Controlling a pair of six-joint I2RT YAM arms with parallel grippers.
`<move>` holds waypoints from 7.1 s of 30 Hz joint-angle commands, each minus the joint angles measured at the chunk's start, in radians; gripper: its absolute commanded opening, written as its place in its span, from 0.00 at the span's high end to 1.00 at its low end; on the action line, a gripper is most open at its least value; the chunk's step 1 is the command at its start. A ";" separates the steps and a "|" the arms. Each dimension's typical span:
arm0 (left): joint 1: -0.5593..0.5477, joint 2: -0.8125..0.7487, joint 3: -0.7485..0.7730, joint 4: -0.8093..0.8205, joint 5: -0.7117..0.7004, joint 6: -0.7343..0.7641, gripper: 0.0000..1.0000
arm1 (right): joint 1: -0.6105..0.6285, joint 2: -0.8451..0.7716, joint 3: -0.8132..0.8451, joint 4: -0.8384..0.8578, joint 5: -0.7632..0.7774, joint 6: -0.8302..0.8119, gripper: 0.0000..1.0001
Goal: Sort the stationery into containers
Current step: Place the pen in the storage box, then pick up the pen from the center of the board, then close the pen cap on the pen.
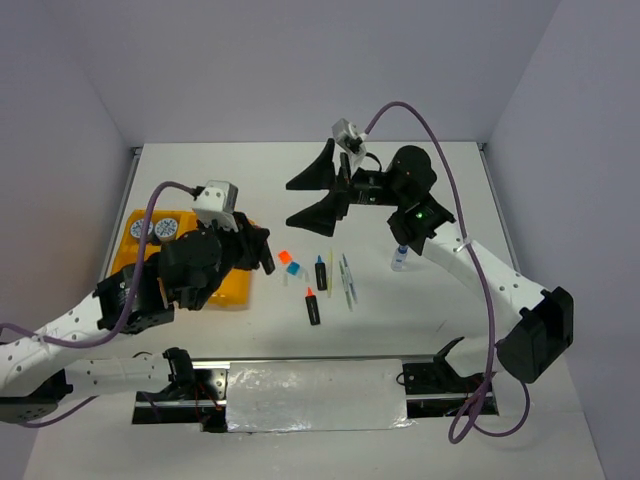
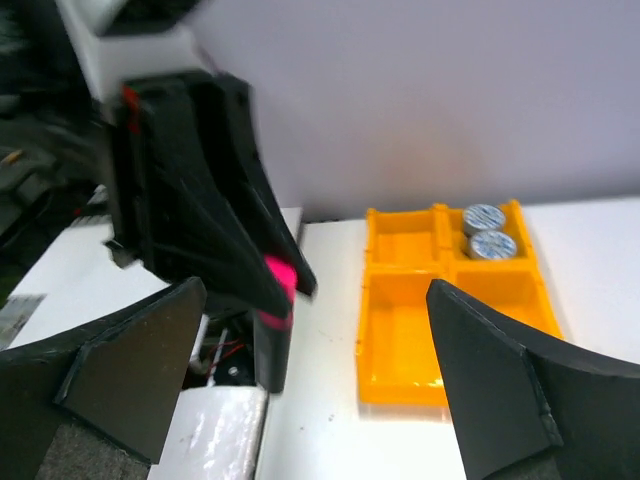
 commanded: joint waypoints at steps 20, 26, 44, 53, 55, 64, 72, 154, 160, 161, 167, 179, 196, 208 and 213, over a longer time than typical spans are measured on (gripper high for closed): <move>0.873 0.376 -0.175 0.290 0.031 -0.473 1.00 | 0.011 -0.536 -0.352 -0.355 0.500 -0.059 0.00; 0.884 0.398 -0.270 0.418 0.002 -0.473 1.00 | 0.036 -0.590 -0.440 -0.262 0.425 0.007 0.00; 0.900 0.511 -0.232 0.272 -0.052 -0.533 0.18 | 0.143 -0.538 -0.425 -0.347 0.571 -0.045 0.00; 0.881 0.309 -0.079 0.020 -0.015 -0.417 0.01 | 0.299 -0.348 -0.288 -0.614 1.029 0.031 0.00; 0.878 0.275 -0.010 -0.037 0.034 -0.363 0.01 | 0.345 -0.216 -0.201 -0.723 1.258 0.091 0.00; 0.875 0.035 -0.065 -0.159 0.365 0.018 0.01 | 0.471 0.045 -0.184 -0.872 1.422 0.291 0.22; 0.875 -0.200 -0.309 -0.102 0.283 0.062 0.01 | 0.500 0.171 -0.221 -0.855 1.379 0.354 0.33; 0.466 1.062 0.099 -0.110 0.154 -0.757 0.35 | 0.487 -0.381 -0.566 -0.895 1.461 0.340 0.89; 0.476 1.079 0.107 -0.104 0.148 -0.748 0.35 | 0.485 -0.387 -0.570 -0.884 1.447 0.340 0.90; 0.476 1.082 0.109 -0.102 0.151 -0.748 0.35 | 0.487 -0.387 -0.570 -0.886 1.447 0.340 0.90; 0.478 1.087 0.101 -0.091 0.160 -0.748 0.43 | 0.487 -0.389 -0.561 -0.894 1.450 0.338 0.90; 0.508 1.079 0.078 -0.019 0.189 -0.691 0.78 | 0.488 -0.413 -0.601 -0.777 1.324 0.266 0.93; 0.444 0.209 -0.319 0.704 0.459 -0.320 0.95 | 0.485 -0.669 -0.828 -0.065 0.941 0.231 0.94; 0.439 -0.061 -0.651 1.502 1.053 -0.381 0.98 | 0.481 -0.648 -0.767 0.194 0.744 0.259 0.94; 0.439 -0.076 -0.654 1.601 1.122 -0.412 0.95 | 0.481 -0.578 -0.747 0.307 0.646 0.312 0.94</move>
